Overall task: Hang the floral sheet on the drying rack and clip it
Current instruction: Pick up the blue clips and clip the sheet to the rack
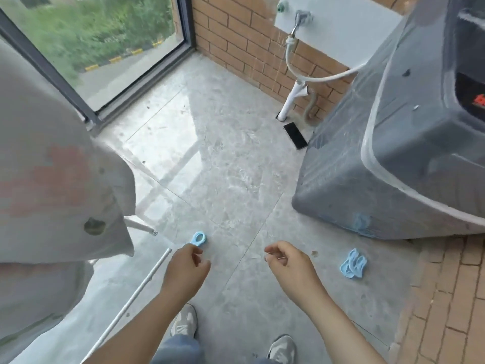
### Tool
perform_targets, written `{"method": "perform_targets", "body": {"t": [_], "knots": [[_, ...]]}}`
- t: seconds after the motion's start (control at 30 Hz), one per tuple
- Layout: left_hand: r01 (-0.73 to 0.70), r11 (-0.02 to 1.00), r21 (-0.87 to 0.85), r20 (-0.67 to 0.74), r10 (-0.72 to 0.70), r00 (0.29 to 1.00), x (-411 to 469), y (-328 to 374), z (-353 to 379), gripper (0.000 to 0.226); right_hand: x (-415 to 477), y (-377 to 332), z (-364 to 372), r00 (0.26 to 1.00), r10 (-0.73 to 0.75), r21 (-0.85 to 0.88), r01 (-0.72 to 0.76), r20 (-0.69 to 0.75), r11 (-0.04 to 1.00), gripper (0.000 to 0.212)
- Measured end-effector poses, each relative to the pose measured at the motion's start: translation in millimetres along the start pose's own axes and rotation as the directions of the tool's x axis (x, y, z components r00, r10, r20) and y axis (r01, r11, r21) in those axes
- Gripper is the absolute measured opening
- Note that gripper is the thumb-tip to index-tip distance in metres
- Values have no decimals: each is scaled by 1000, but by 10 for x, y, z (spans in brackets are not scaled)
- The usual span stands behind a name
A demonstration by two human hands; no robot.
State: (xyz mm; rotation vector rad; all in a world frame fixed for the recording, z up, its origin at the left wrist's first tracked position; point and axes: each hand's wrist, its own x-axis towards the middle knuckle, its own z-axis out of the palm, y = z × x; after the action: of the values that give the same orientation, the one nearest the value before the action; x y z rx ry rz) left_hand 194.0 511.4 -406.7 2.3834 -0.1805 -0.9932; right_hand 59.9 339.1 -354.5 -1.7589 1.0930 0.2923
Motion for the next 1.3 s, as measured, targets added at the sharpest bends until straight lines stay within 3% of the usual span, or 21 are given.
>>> {"method": "perform_targets", "body": {"t": [0.13, 0.37, 0.47, 0.63, 0.77, 0.9, 1.07, 1.17, 1.3], "knots": [[13, 999, 49, -21, -12, 1000, 795, -408, 603, 16, 830, 575, 342, 999, -16, -34, 17, 28, 999, 13], [14, 984, 175, -193, 20, 981, 2125, -1302, 1527, 41, 2117, 1441, 997, 990, -110, -91, 118, 88, 989, 14], [50, 968, 248, -200, 0, 980, 2632, -1656, 1843, 46, 2643, 1763, 1235, 980, -177, -100, 186, 96, 977, 13], [59, 923, 380, -238, 36, 971, 3175, -2000, 2236, 42, 3252, 2039, 1557, 943, -286, -171, 314, 168, 934, 16], [92, 913, 397, -236, 5, 972, 3375, -2024, 2314, 18, 3311, 1997, 1611, 899, -409, -327, 438, 155, 838, 22], [-25, 898, 439, -216, 133, 967, 3287, -1997, 2477, 17, 3092, 2112, 1546, 893, -404, -375, 451, 200, 810, 23], [-274, 862, 427, -133, 359, 924, 3204, -1439, 2594, 25, 3131, 2327, 1150, 925, -358, -433, 375, 124, 820, 24], [-357, 877, 320, -139, 416, 899, 3057, -1025, 2719, 29, 3108, 2515, 821, 939, -344, -389, 323, 16, 863, 20], [-455, 877, 157, -90, 471, 877, 2717, -556, 3099, 23, 2973, 3190, 276, 946, -226, -195, 183, -234, 964, 11]]}}
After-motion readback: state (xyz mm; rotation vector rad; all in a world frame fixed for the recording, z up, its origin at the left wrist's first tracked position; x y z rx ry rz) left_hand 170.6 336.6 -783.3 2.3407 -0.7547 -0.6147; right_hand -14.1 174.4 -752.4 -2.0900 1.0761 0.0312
